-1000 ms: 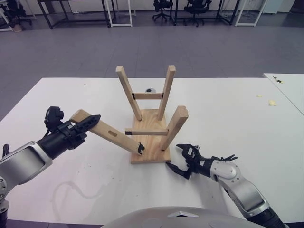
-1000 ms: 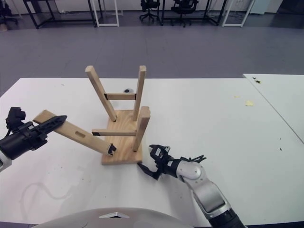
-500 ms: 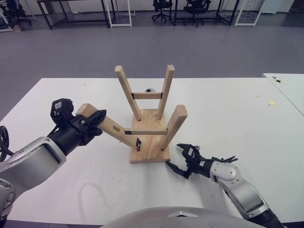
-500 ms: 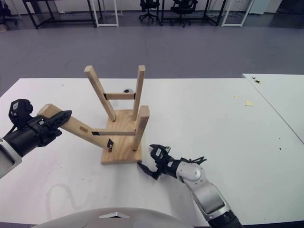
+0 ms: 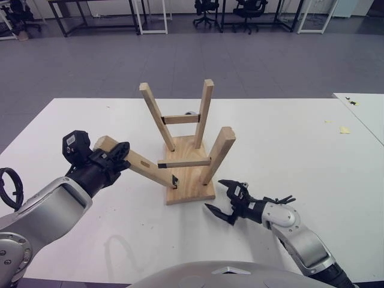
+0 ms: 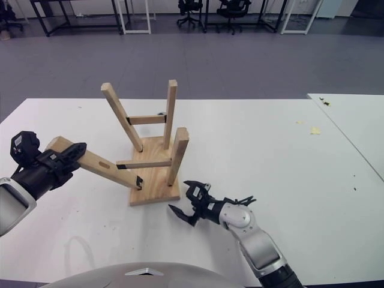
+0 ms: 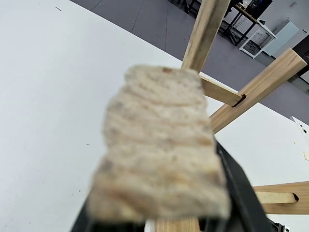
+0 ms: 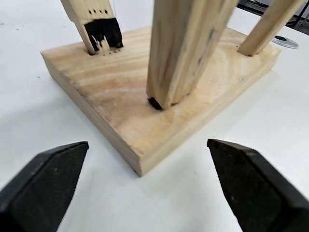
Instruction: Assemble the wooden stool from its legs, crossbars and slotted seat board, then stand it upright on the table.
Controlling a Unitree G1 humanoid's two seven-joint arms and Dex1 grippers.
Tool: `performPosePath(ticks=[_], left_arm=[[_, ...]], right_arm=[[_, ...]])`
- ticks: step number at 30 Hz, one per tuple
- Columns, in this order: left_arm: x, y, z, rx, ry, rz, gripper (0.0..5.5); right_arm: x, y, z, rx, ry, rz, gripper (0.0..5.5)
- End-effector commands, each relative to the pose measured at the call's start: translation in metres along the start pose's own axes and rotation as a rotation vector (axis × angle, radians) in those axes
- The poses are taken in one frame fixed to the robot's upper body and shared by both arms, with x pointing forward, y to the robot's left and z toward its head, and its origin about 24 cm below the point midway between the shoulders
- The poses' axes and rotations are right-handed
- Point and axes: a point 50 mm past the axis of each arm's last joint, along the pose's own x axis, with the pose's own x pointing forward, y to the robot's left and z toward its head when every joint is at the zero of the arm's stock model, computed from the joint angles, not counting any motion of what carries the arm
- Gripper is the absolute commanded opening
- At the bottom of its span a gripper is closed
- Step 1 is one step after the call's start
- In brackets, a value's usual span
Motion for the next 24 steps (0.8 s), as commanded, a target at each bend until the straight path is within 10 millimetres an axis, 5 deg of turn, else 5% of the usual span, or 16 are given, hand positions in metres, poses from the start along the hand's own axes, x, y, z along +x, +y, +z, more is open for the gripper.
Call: performPosePath(ticks=[1,15,20,24], left_arm=[[0.005,0.011,-0.013,0.103,0.063,0.133,1.01],[0.028,-0.007,-0.030,0.408,-0.006,0.081,1.02],[0.042,-0.013,-0.010,0.335,-0.050,0.078,1.02],[0.050,-0.005,0.004,0.337,-0.033,0.088,1.02]], right_arm=[[0.012,0.002,0.010,0.000,-0.029,0.048,4.60],[0.013,0.005,0.017,-0.003,-0.041,0.100,4.60],[-0.001,0.003,0.045,-0.073,-0.125,0.031,4.60],[0.007,0.004,0.054,-0.114,-0.149,-0.002,4.60]])
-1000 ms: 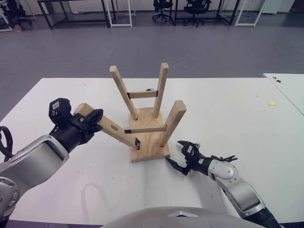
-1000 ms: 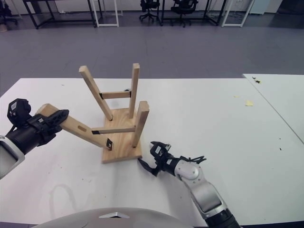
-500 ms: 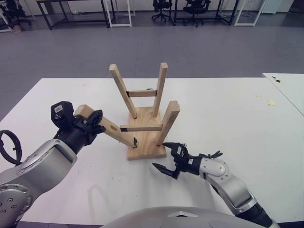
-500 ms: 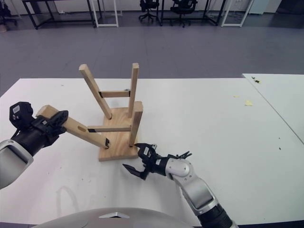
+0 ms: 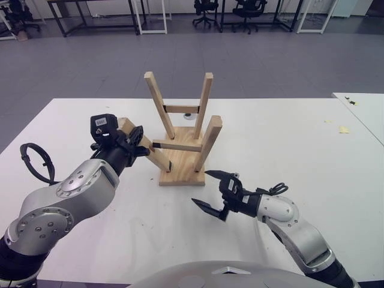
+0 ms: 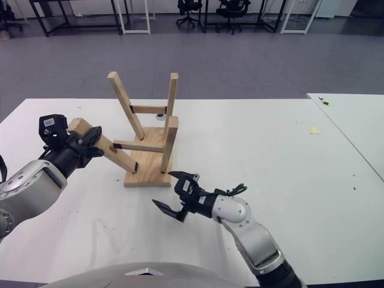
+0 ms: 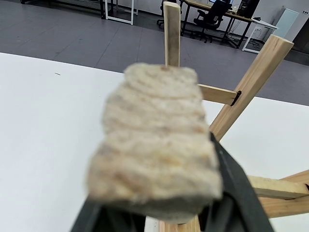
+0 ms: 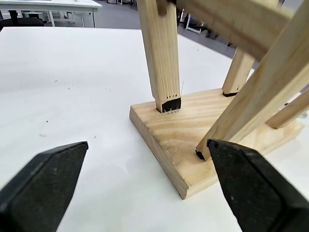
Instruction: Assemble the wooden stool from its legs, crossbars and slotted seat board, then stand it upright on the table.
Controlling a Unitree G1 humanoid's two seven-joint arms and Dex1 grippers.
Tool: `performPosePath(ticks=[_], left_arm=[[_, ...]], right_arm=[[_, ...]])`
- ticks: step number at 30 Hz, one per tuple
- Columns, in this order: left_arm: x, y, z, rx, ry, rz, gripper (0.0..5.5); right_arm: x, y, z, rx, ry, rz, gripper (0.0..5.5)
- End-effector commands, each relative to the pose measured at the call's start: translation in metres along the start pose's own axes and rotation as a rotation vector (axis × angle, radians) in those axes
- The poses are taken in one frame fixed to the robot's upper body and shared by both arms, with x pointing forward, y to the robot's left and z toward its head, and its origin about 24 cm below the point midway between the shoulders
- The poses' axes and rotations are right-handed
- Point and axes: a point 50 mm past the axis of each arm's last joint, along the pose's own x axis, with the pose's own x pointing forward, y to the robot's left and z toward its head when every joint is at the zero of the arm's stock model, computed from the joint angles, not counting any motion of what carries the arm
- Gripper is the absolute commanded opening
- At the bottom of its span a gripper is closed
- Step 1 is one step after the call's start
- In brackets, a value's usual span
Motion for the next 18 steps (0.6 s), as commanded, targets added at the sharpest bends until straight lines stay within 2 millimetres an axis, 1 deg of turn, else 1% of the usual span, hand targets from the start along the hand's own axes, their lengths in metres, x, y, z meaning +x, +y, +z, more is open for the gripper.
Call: performPosePath(ticks=[1,3,6,7,10,11,12,15,18], left_arm=[[0.011,0.022,-0.008,0.050,0.130,0.081,1.02],[0.016,0.028,-0.004,0.053,0.143,0.082,1.02],[0.019,0.030,-0.002,0.041,0.180,0.061,1.02],[0.020,0.031,-0.002,0.047,0.194,0.051,1.02],[0.024,0.030,0.003,0.059,0.232,0.018,1.02],[0.026,0.030,0.006,0.068,0.236,0.010,1.02],[0.027,0.028,0.008,0.065,0.243,-0.002,1.02],[0.027,0.024,0.009,0.072,0.264,-0.021,1.02],[0.026,0.019,0.008,0.087,0.285,-0.033,1.02]], right_arm=[[0.011,-0.003,0.012,-0.054,-0.034,-0.045,4.60],[0.019,-0.001,0.025,-0.079,-0.093,-0.060,4.60],[0.032,0.004,0.044,-0.120,-0.175,-0.084,4.60],[0.036,0.006,0.047,-0.126,-0.190,-0.086,4.60],[0.044,0.008,0.049,-0.146,-0.197,-0.094,4.60],[0.046,0.007,0.053,-0.158,-0.210,-0.099,4.60],[0.051,0.004,0.062,-0.174,-0.227,-0.119,4.60],[0.069,-0.004,0.082,-0.237,-0.239,-0.204,4.60],[0.098,-0.005,0.100,-0.279,-0.223,-0.215,4.60]])
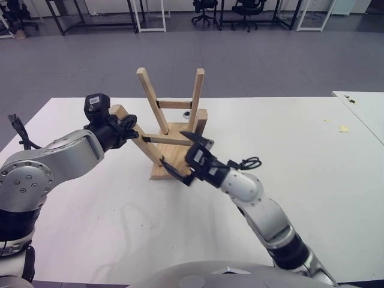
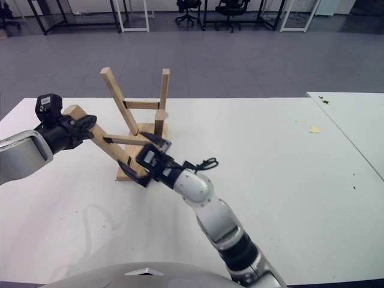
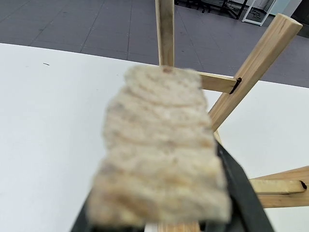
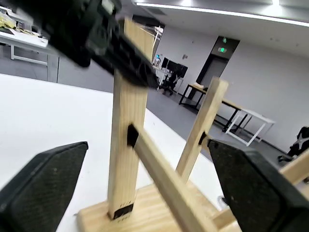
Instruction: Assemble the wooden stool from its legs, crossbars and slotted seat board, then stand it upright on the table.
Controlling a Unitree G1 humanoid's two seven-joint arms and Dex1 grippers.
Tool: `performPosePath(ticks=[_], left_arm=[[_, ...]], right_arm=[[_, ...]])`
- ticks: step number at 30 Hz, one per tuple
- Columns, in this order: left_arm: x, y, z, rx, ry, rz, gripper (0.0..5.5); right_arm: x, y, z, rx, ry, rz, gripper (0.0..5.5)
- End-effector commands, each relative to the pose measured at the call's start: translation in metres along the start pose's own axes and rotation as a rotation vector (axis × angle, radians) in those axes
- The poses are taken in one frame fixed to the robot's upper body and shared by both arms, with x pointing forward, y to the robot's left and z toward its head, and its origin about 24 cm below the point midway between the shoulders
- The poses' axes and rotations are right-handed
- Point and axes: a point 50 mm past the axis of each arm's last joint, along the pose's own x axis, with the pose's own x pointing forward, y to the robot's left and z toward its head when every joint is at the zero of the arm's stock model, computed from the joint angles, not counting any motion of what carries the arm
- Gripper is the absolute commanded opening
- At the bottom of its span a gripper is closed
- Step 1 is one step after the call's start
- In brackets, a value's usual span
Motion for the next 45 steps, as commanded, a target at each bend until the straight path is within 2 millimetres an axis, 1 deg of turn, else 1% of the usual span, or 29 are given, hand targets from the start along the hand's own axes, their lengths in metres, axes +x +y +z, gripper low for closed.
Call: performPosePath(ticks=[1,3,4,7,9,10,12,15,16,19,21,24,25,27,28,29,31,33,35,36,37,38,40,41,43,45], left_arm=[[0.004,0.001,-0.022,0.058,0.149,0.022,1.02],[0.005,0.000,-0.021,0.060,0.152,0.021,1.02],[0.005,0.001,-0.021,0.059,0.154,0.023,1.02],[0.008,-0.002,-0.017,0.067,0.148,0.012,1.02],[0.011,-0.008,-0.014,0.076,0.138,-0.008,1.02],[0.014,-0.019,-0.013,0.041,0.135,-0.051,1.02],[0.016,-0.040,-0.011,0.045,0.126,-0.118,1.02],[0.015,-0.055,-0.016,0.065,0.134,-0.154,1.02],[0.016,-0.058,-0.014,0.072,0.122,-0.154,1.38],[0.015,-0.062,-0.002,0.089,0.056,-0.149,1.97],[0.011,-0.060,0.011,0.062,-0.008,-0.135,2.36],[0.001,-0.055,0.033,0.013,-0.119,-0.127,2.92],[-0.006,-0.053,0.047,-0.003,-0.194,-0.140,3.22],[-0.021,-0.050,0.080,-0.010,-0.369,-0.196,3.58],[-0.030,-0.050,0.095,0.012,-0.453,-0.243,3.71],[-0.038,-0.050,0.109,0.063,-0.533,-0.298,3.99],[-0.044,-0.045,0.124,0.150,-0.614,-0.360,4.32],[-0.040,-0.037,0.125,0.165,-0.631,-0.417,4.32],[-0.031,-0.030,0.130,0.148,-0.657,-0.469,4.32],[-0.027,-0.027,0.132,0.131,-0.671,-0.482,4.32],[-0.023,-0.025,0.134,0.117,-0.684,-0.488,4.32],[-0.022,-0.029,0.136,0.122,-0.702,-0.519,4.32],[-0.022,-0.041,0.135,0.132,-0.725,-0.599,4.32],[-0.020,-0.045,0.131,0.135,-0.723,-0.626,4.32],[-0.006,-0.046,0.111,0.124,-0.671,-0.622,4.32],[0.018,-0.036,0.080,0.094,-0.571,-0.591,4.32]], right_arm=[[0.036,0.001,0.005,-0.062,0.056,0.001,4.60],[0.045,0.004,-0.004,-0.081,0.145,0.037,4.60],[0.046,0.010,-0.011,-0.072,0.194,0.079,4.60],[0.040,0.026,-0.036,-0.014,0.355,0.186,4.60],[0.036,0.034,-0.047,0.012,0.417,0.231,4.60],[0.037,0.035,-0.049,0.018,0.423,0.236,4.60],[0.042,0.034,-0.047,0.014,0.409,0.228,4.60],[0.046,0.031,-0.044,0.012,0.388,0.214,4.60],[0.045,0.030,-0.045,0.010,0.387,0.213,4.60],[0.042,0.026,-0.046,-0.005,0.381,0.198,4.60],[0.039,0.018,-0.043,-0.041,0.372,0.164,4.60],[0.031,0.003,-0.034,-0.099,0.349,0.118,4.60],[0.026,-0.003,-0.027,-0.126,0.328,0.106,4.60],[0.015,-0.015,-0.012,-0.182,0.283,0.091,4.60],[0.008,-0.023,-0.005,-0.212,0.264,0.080,4.60],[0.001,-0.033,0.003,-0.243,0.247,0.060,4.60],[-0.009,-0.048,0.023,-0.287,0.184,0.017,4.60],[-0.014,-0.054,0.054,-0.237,0.037,-0.015,4.60],[-0.020,-0.064,0.094,-0.064,-0.170,-0.054,4.60],[-0.024,-0.073,0.107,-0.001,-0.237,-0.060,4.60],[-0.028,-0.083,0.116,0.044,-0.279,-0.063,4.60],[-0.035,-0.102,0.126,0.061,-0.301,-0.092,4.60],[-0.053,-0.131,0.139,0.080,-0.318,-0.144,4.60],[-0.060,-0.140,0.142,0.098,-0.315,-0.156,4.60],[-0.069,-0.143,0.129,0.170,-0.249,-0.136,4.60],[-0.065,-0.134,0.095,0.303,-0.130,-0.095,4.60]])
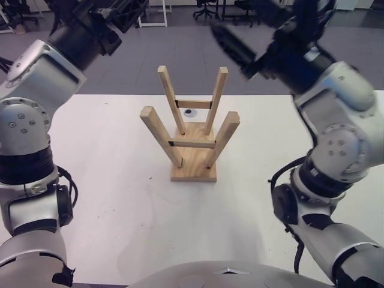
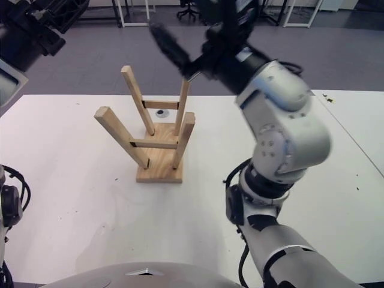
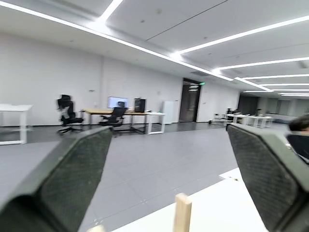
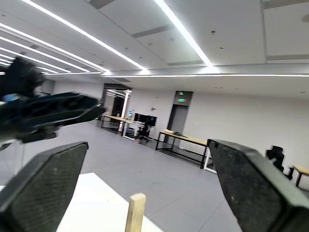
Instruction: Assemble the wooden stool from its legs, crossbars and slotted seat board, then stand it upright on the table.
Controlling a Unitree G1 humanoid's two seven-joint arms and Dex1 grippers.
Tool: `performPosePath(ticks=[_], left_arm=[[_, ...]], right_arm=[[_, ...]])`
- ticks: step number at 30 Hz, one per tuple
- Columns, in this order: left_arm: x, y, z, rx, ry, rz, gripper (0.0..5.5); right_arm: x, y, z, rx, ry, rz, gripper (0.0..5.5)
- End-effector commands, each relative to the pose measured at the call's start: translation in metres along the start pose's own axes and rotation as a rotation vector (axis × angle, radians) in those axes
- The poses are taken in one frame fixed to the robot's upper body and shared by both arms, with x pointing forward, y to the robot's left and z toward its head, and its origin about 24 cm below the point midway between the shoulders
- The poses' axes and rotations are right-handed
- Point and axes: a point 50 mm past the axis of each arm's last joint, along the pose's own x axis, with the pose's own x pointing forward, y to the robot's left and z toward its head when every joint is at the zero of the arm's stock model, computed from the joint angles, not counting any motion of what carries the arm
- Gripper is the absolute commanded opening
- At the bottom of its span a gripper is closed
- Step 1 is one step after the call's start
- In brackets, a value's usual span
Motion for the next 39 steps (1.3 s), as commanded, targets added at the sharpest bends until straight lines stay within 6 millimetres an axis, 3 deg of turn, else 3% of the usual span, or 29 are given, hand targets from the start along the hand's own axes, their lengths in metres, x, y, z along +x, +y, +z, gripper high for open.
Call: performPosePath(ticks=[1,3,4,5,7,12,16,20,23,25,26,28,30,31,32,35,39], left_arm=[[-0.015,0.020,-0.077,-0.092,0.197,0.092,4.32],[-0.028,0.029,-0.148,-0.088,0.429,0.108,4.32],[-0.036,0.024,-0.175,-0.080,0.527,0.077,4.32],[-0.040,0.018,-0.189,-0.069,0.573,0.038,4.32],[-0.038,0.011,-0.193,-0.062,0.563,0.001,4.32],[-0.021,0.030,-0.157,0.027,0.414,0.057,4.32],[0.006,0.031,-0.090,0.104,0.178,0.044,4.32],[0.028,0.015,-0.019,0.225,-0.037,-0.013,4.32],[0.027,0.000,0.001,0.247,-0.085,-0.062,4.32],[0.017,-0.004,-0.012,0.211,-0.045,-0.080,4.32],[0.011,0.000,-0.031,0.160,0.003,-0.061,4.32],[-0.004,0.016,-0.077,0.087,0.128,0.026,4.32],[-0.021,0.035,-0.156,0.105,0.385,0.156,4.32],[-0.028,0.032,-0.183,0.094,0.468,0.141,4.32],[-0.030,0.028,-0.196,0.078,0.502,0.124,4.32],[-0.021,0.030,-0.183,0.094,0.443,0.109,4.32],[-0.005,0.032,-0.139,0.150,0.271,0.117,4.32]], right_arm=[[-0.012,0.007,-0.065,0.221,0.270,0.017,4.60],[-0.019,0.010,-0.118,0.362,0.470,-0.043,4.60],[-0.019,0.009,-0.132,0.396,0.523,-0.061,4.60],[-0.017,0.008,-0.136,0.412,0.534,-0.068,4.60],[-0.009,0.005,-0.124,0.430,0.460,-0.046,4.60],[0.004,0.001,-0.081,0.440,0.246,0.017,4.60],[0.009,0.006,-0.053,0.370,0.164,0.094,4.60],[0.018,-0.007,-0.028,0.267,0.118,0.063,4.60],[0.019,-0.020,-0.027,0.253,0.130,0.012,4.60],[0.009,-0.024,-0.049,0.321,0.181,0.000,4.60],[0.000,-0.028,-0.071,0.371,0.235,-0.037,4.60],[-0.012,-0.029,-0.105,0.481,0.299,-0.089,4.60],[-0.018,-0.026,-0.141,0.556,0.396,-0.139,4.60],[-0.018,-0.021,-0.151,0.565,0.427,-0.137,4.60],[-0.015,-0.018,-0.153,0.562,0.435,-0.117,4.60],[-0.006,-0.019,-0.136,0.548,0.350,-0.081,4.60],[0.003,-0.026,-0.106,0.530,0.218,-0.061,4.60]])
